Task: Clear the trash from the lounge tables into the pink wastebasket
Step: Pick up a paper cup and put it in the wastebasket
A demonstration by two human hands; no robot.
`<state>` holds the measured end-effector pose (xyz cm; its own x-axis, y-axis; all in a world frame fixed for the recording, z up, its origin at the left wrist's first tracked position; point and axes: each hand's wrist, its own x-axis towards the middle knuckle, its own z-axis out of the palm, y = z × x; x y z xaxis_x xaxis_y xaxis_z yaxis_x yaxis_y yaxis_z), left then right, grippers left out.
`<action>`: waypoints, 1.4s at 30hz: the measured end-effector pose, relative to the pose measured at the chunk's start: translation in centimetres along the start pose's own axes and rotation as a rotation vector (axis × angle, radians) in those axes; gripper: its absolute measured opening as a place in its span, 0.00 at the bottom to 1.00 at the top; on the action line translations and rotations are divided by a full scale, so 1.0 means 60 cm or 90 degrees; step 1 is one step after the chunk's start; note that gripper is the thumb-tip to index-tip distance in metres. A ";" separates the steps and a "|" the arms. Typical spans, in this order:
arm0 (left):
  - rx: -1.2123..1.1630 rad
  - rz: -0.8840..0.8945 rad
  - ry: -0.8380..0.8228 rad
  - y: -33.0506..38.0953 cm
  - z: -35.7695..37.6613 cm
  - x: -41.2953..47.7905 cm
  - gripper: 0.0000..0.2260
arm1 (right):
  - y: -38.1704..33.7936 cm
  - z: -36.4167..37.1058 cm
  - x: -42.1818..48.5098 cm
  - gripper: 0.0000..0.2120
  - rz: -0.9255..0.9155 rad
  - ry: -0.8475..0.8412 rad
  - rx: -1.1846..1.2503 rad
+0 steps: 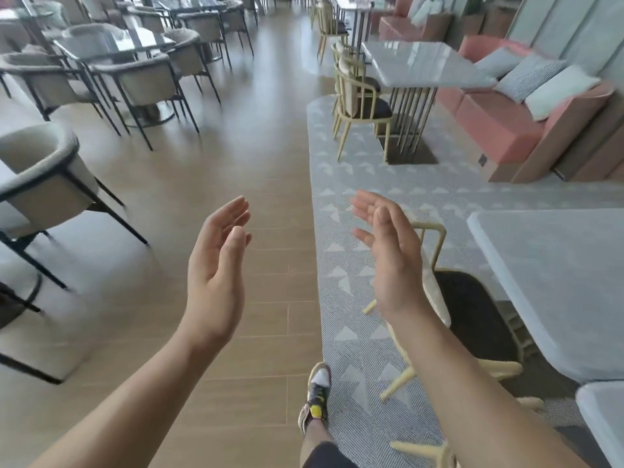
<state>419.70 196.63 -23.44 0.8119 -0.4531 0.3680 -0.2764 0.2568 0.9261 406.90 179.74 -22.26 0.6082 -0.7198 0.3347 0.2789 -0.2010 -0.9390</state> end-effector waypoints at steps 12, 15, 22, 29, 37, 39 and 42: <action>-0.009 -0.012 -0.015 -0.178 0.081 0.494 0.17 | 0.157 0.077 0.513 0.24 -0.009 0.029 -0.012; -0.017 -0.006 -0.006 -0.221 0.094 0.606 0.18 | 0.193 0.100 0.623 0.26 -0.014 0.017 -0.018; -0.036 -0.007 -0.006 -0.331 0.105 0.855 0.18 | 0.286 0.175 0.854 0.37 -0.031 0.026 -0.019; -0.054 0.001 -0.053 -0.432 0.090 1.151 0.20 | 0.386 0.290 1.118 0.25 -0.048 0.056 -0.023; -0.063 -0.003 -0.108 -0.521 0.117 1.472 0.21 | 0.469 0.366 1.398 0.26 -0.045 0.101 -0.053; -0.066 -0.004 -0.119 -0.553 0.135 1.542 0.20 | 0.497 0.371 1.461 0.25 -0.042 0.116 -0.058; -0.074 -0.009 -0.127 -0.604 0.172 1.634 0.19 | 0.542 0.364 1.548 0.25 -0.030 0.126 -0.072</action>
<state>504.02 134.09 -20.03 0.6944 -0.6144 0.3746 -0.1951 0.3403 0.9199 488.71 120.84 -19.99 0.4362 -0.8217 0.3669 0.2122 -0.3023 -0.9293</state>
